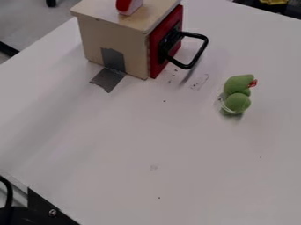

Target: Put the green object on top of the drawer

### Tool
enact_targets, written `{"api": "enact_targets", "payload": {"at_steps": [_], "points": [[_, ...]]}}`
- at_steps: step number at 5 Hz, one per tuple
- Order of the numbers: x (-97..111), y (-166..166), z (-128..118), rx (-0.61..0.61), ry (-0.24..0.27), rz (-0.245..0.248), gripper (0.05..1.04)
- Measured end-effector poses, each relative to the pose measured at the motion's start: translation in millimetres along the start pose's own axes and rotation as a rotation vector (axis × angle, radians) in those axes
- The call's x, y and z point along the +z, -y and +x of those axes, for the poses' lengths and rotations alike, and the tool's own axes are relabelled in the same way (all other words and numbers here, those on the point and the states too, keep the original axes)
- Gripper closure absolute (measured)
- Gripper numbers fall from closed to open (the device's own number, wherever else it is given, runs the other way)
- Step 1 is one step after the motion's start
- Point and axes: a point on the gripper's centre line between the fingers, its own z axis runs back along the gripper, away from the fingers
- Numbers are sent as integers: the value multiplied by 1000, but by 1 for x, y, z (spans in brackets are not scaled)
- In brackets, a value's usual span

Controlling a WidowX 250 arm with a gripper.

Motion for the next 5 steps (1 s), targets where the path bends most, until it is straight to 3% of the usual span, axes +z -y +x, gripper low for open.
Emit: {"api": "enact_targets", "payload": {"at_steps": [1, 2, 3, 5], "points": [[-13, 1, -3, 1, -41, -6, 86], [-32, 24, -15, -38, -84, -58, 86], [-36, 60, -29, -105, -85, -90, 86], [-68, 105, -55, -101, -64, -73, 86]]}}
